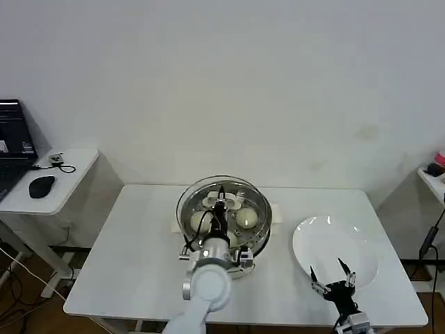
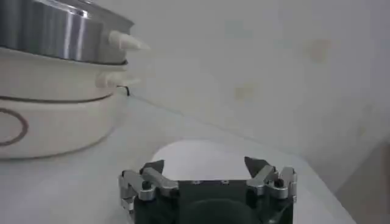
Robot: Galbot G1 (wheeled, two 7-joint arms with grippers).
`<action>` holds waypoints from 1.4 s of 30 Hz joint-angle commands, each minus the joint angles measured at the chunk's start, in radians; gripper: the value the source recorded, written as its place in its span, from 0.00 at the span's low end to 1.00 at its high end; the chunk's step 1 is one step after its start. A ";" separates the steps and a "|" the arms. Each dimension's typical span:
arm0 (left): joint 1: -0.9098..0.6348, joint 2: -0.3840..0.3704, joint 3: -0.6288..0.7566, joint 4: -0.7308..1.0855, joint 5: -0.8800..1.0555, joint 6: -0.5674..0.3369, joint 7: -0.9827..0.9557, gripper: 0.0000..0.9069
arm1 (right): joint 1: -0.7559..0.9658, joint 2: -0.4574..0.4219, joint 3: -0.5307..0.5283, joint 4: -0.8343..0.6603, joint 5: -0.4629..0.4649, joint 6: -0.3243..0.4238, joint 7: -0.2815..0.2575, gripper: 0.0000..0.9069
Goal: Take steamed baozi put them in steamer then cover it.
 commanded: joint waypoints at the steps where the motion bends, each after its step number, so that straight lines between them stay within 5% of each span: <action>1: -0.001 -0.027 0.005 0.047 0.031 -0.005 0.000 0.00 | 0.002 0.000 -0.006 -0.004 -0.004 -0.002 0.001 1.00; 27: -0.006 -0.027 0.002 0.078 -0.005 -0.008 -0.016 0.00 | -0.001 0.012 -0.018 -0.006 -0.019 -0.003 0.001 1.00; 31: -0.001 -0.032 0.002 0.073 -0.020 -0.004 -0.018 0.18 | -0.001 0.012 -0.020 -0.006 -0.021 -0.004 0.001 1.00; 32: 0.000 -0.032 0.002 0.071 -0.021 -0.004 -0.018 1.00 | -0.002 0.012 -0.021 -0.005 -0.022 -0.004 0.001 1.00; 42: 0.021 -0.014 0.002 0.000 -0.045 -0.001 -0.011 1.00 | -0.005 0.016 -0.026 -0.004 -0.026 -0.004 0.000 1.00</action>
